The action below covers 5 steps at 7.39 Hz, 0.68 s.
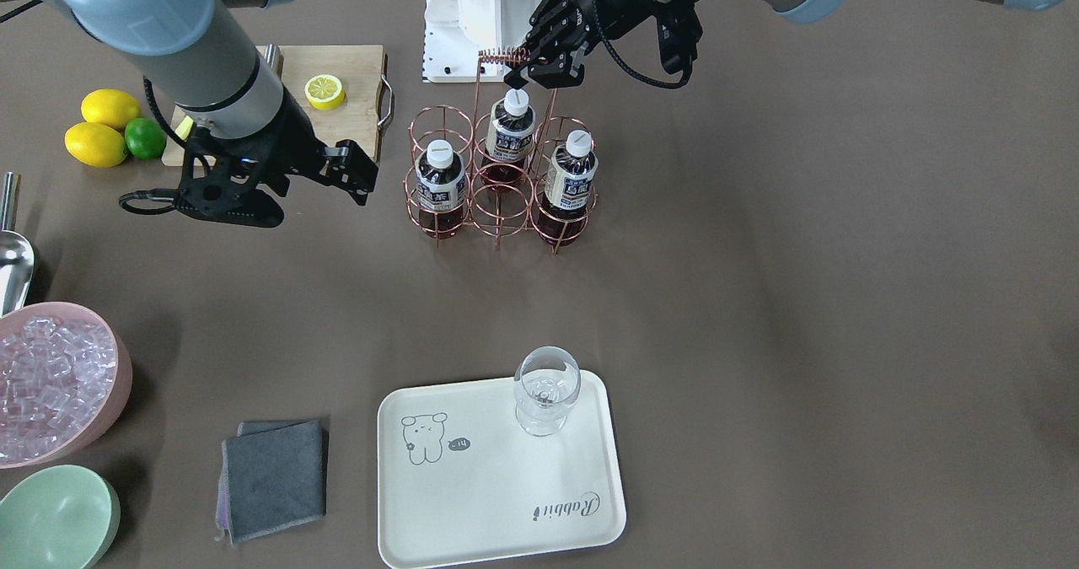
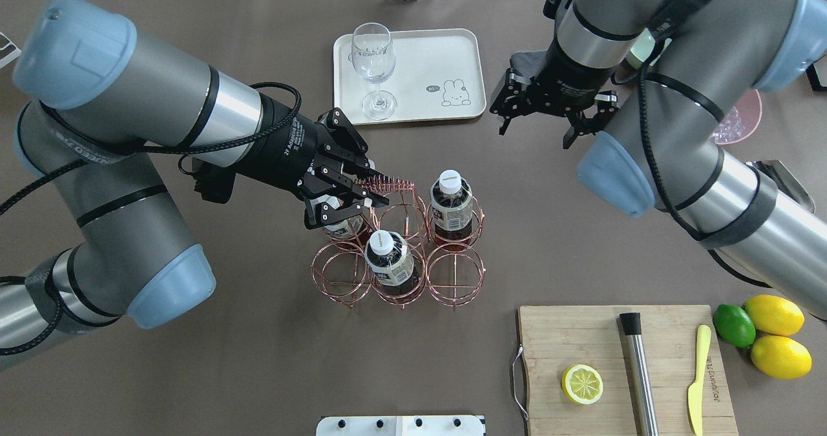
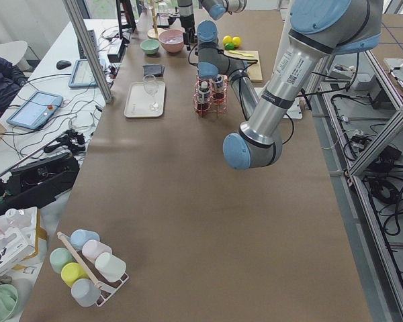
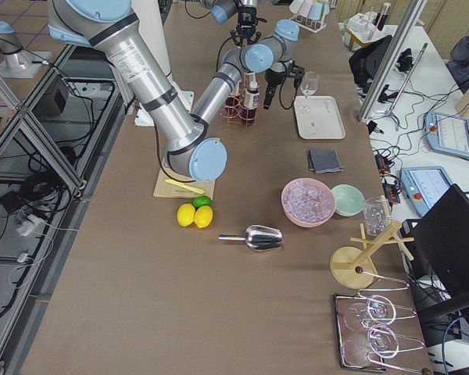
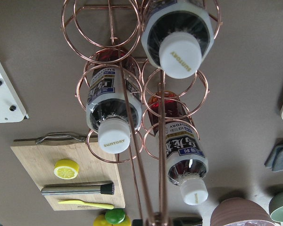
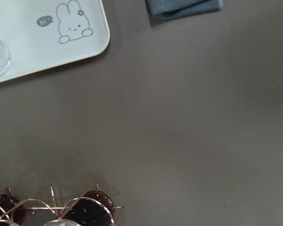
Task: Take tea from basket to plate
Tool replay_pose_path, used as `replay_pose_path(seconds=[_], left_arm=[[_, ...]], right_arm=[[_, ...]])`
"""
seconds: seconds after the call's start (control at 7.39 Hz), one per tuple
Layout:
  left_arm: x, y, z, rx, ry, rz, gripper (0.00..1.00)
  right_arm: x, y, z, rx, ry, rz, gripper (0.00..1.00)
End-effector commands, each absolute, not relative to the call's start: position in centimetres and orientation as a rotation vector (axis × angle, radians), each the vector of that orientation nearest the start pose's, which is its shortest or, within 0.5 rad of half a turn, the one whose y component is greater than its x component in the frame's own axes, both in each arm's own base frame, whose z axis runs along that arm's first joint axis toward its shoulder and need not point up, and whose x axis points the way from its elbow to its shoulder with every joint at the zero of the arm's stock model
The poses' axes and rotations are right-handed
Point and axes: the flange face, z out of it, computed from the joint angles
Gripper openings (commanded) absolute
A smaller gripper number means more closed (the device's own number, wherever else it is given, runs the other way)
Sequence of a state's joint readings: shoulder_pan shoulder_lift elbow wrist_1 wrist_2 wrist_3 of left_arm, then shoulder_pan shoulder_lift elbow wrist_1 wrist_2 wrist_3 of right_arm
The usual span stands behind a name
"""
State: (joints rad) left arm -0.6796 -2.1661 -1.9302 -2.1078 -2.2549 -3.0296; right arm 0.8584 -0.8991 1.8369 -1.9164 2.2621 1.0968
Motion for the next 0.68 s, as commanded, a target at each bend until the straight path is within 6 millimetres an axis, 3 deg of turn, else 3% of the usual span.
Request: replay_pose_path(seconds=[0.0, 0.41, 0.54], left_arm=[[38.4, -40.0, 10.1, -1.123, 1.185, -1.188, 0.00], [38.4, -40.0, 10.1, -1.123, 1.185, -1.185, 0.00], [38.4, -40.0, 10.2, -1.123, 1.183, -1.188, 0.00]], right_arm=[[-42.2, -54.1, 12.1, -0.225, -0.808, 0.181, 0.99], [-47.8, -53.0, 10.2, -0.244, -0.733, 0.147, 0.99], [-48.3, -52.4, 10.5, -0.254, -0.711, 0.144, 0.99]])
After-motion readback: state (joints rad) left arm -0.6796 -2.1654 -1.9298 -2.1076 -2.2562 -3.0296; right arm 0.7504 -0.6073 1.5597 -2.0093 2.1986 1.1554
